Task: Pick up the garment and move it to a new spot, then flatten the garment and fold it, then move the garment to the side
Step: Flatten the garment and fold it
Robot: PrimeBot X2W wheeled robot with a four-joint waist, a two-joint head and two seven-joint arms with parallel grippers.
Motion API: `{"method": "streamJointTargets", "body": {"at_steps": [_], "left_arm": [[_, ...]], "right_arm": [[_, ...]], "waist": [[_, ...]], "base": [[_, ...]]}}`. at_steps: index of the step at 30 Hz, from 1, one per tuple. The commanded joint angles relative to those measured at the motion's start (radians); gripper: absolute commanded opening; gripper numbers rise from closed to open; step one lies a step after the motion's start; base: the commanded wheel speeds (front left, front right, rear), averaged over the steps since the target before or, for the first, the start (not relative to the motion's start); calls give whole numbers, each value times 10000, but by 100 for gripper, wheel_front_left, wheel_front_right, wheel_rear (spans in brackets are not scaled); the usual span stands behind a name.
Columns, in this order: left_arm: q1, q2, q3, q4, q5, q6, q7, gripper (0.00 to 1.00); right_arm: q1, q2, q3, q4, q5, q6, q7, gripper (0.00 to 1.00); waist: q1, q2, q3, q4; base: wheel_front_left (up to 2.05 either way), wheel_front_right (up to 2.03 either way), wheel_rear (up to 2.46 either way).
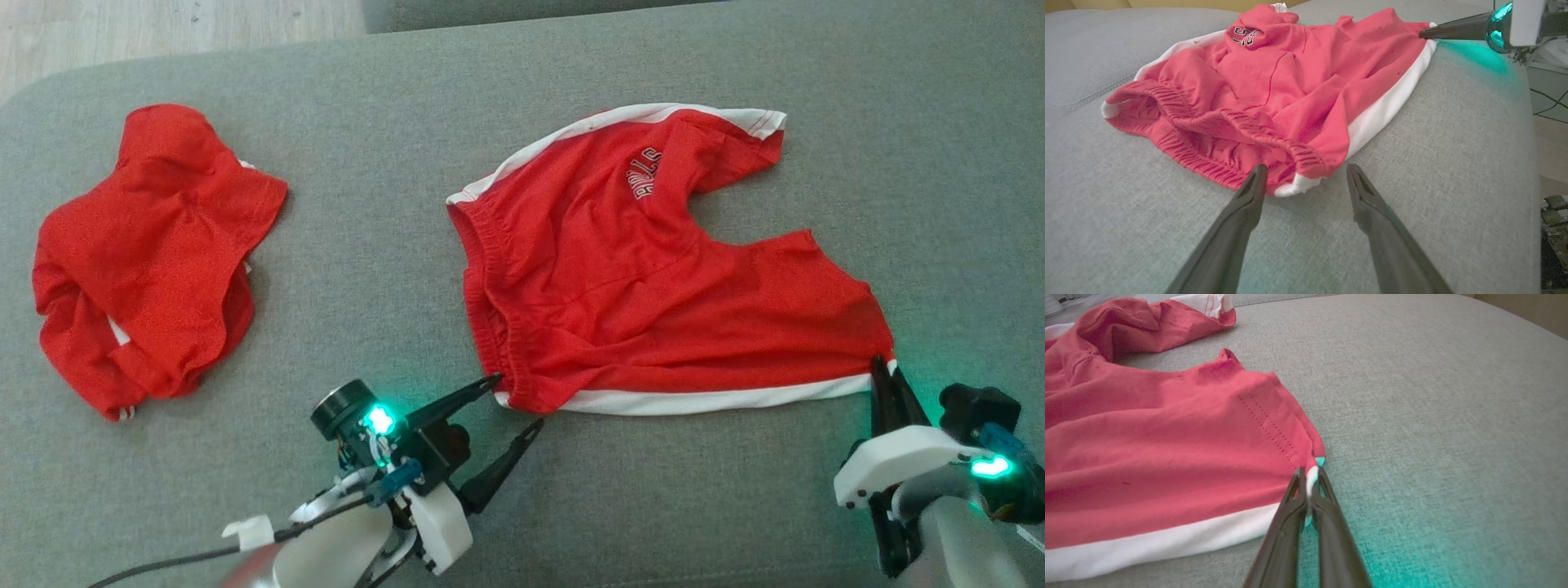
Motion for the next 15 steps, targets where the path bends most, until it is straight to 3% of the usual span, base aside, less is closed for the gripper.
{"method": "streamJointTargets", "body": {"at_steps": [1, 5, 6, 7, 8, 9, 10, 15], "left_arm": [[-537, 41, 171, -129, -62, 15, -65, 100], [-600, -18, -13, -30, -170, 15, -65, 100], [-606, -23, -100, 17, -217, 15, -65, 85], [-614, -26, -190, 79, -268, 15, -65, 47], [-632, -29, -254, 115, -324, 15, -65, 27], [-632, -29, -254, 115, -324, 15, -65, 27], [-642, -37, -286, 122, -410, 15, -65, 0], [-632, 14, -241, 84, -780, 15, -65, 0]], "right_arm": [[-233, -59, 298, -175, 72, -7, -87, 0], [-255, -59, 321, -173, 88, -7, -94, 0], [-257, -59, 335, -168, 95, -7, -95, 0], [-259, -59, 347, -162, 103, -7, -97, 0], [-262, -59, 358, -157, 113, -7, -100, 0], [-262, -59, 358, -157, 113, -7, -100, 0], [-265, -59, 368, -153, 125, -7, -105, 0], [-259, -58, 375, -143, 74, -7, -157, 0]], "waist": [[0, 0, 5, -1], [0, 0, 27, -16], [0, 0, 32, -22], [0, 0, 39, -27], [0, 0, 46, -31], [0, 0, 46, -31], [0, 0, 51, -35], [0, 0, 4, -17]], "base": [[0, 0, 0], [0, 0, 0], [0, 0, 0], [0, 0, 0], [0, 0, 0], [0, 0, 0], [0, 0, 0], [0, 0, 0]]}}
